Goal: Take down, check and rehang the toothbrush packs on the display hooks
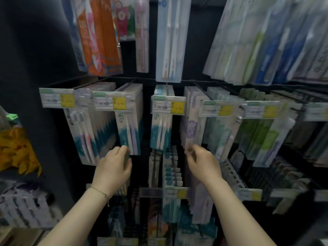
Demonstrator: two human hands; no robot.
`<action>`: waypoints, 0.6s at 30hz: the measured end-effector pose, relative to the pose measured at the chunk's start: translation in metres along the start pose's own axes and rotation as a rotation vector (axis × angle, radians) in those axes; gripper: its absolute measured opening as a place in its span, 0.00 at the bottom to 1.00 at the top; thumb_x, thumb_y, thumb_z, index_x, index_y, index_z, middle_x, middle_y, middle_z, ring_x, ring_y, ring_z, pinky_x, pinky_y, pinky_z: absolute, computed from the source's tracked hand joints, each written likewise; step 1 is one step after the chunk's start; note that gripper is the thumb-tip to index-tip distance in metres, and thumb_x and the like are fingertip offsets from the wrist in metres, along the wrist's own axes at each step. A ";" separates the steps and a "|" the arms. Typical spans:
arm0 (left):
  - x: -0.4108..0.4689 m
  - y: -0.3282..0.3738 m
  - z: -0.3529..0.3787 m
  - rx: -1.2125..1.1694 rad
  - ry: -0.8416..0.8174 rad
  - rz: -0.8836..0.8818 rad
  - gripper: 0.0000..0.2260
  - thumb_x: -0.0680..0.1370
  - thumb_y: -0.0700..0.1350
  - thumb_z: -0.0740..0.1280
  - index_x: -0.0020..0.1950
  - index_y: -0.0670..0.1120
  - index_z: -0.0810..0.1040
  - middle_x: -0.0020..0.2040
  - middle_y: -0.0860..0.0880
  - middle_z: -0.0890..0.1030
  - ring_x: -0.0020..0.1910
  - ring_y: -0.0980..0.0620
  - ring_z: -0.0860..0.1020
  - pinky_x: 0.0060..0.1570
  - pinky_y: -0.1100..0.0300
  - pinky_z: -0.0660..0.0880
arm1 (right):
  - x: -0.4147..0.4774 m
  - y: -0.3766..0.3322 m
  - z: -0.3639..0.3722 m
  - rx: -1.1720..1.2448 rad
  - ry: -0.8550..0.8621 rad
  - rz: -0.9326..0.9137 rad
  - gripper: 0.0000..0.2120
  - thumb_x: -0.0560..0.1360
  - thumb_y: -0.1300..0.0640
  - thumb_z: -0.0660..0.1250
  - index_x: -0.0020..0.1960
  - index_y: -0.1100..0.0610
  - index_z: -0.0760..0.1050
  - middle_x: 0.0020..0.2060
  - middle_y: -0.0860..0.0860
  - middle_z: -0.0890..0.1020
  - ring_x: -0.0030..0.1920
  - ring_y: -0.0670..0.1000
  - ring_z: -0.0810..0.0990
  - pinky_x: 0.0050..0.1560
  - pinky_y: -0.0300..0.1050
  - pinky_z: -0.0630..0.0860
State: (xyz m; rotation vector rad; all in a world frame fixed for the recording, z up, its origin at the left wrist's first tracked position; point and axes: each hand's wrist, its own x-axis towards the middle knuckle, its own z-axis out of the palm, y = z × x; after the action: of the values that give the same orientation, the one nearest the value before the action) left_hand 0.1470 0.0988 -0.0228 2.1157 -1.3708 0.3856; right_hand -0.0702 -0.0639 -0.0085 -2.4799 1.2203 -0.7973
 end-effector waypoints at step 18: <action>-0.010 0.082 0.032 0.057 0.055 -0.074 0.09 0.77 0.47 0.66 0.55 0.48 0.73 0.47 0.50 0.77 0.46 0.47 0.77 0.38 0.52 0.75 | -0.004 0.055 -0.024 -0.002 -0.099 -0.176 0.10 0.81 0.49 0.55 0.54 0.53 0.71 0.47 0.50 0.78 0.47 0.52 0.78 0.45 0.51 0.77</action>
State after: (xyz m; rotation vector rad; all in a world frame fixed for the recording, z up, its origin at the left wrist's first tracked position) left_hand 0.0660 0.0619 -0.0277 2.1790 -1.2606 0.4541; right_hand -0.1216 -0.0942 -0.0153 -2.6214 0.9809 -0.7047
